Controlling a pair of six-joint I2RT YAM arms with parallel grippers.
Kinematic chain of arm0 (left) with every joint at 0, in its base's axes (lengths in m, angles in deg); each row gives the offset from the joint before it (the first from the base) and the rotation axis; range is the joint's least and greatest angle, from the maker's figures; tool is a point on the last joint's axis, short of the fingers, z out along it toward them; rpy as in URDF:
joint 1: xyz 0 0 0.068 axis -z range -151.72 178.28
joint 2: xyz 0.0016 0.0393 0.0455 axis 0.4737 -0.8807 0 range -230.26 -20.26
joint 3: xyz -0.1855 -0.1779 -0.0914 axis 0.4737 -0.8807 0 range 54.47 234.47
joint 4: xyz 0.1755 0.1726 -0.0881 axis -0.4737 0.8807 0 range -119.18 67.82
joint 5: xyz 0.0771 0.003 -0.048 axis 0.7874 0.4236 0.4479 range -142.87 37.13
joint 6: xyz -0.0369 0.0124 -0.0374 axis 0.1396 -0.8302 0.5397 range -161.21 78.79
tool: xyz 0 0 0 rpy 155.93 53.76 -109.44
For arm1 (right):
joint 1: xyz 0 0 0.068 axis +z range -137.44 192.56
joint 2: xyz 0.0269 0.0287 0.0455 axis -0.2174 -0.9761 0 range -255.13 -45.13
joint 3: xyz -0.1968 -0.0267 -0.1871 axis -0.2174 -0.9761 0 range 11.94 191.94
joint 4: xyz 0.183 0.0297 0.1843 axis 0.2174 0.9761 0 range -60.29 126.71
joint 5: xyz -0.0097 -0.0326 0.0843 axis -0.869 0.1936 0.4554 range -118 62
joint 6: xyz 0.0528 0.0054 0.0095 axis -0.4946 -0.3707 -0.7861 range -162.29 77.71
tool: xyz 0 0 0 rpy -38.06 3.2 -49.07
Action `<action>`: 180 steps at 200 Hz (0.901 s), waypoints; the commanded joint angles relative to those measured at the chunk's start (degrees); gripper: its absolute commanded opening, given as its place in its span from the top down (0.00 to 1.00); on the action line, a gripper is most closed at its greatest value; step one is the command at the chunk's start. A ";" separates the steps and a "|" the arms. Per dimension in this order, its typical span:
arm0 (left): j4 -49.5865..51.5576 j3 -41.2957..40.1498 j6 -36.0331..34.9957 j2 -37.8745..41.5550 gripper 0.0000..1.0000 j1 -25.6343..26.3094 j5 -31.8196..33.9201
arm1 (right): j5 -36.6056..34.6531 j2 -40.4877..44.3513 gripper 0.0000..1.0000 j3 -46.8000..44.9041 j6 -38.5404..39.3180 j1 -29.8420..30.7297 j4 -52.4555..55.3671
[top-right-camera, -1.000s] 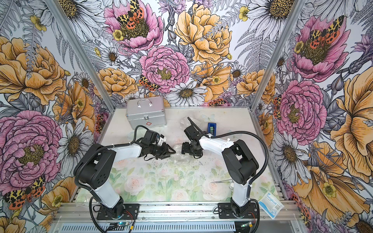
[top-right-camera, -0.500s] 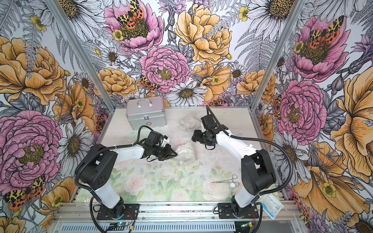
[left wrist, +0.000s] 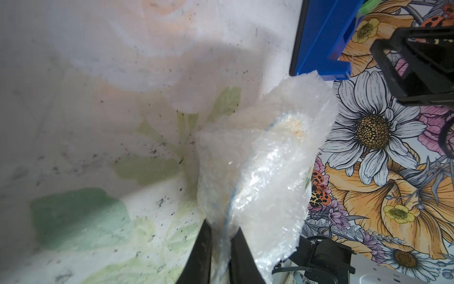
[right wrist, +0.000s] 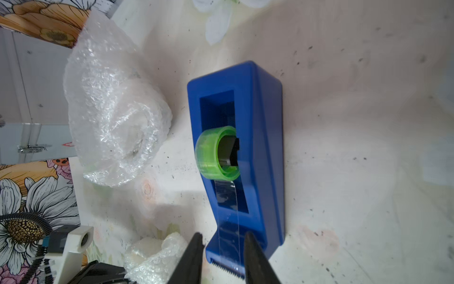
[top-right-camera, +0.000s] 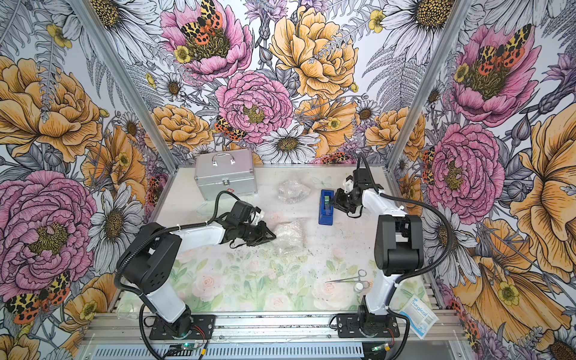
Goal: Wrap bowls in bubble wrap
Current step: Tear off the tape using the Tape Cutter.
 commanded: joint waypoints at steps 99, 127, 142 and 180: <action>1.33 2.44 -1.66 -1.23 0.87 0.51 2.04 | 3.04 -5.55 0.73 0.95 0.49 -0.49 -1.88; 1.50 2.44 -1.77 -1.26 0.87 0.49 2.04 | 3.19 -6.09 0.78 0.30 0.21 -0.81 -2.48; 1.50 2.35 -1.79 -1.35 0.87 0.45 1.96 | 3.58 -6.39 0.79 -0.28 -0.08 -1.27 -2.99; 2.03 2.53 -2.04 -1.09 0.87 0.05 2.09 | 6.25 -7.17 0.79 -1.13 -0.23 -2.24 -3.82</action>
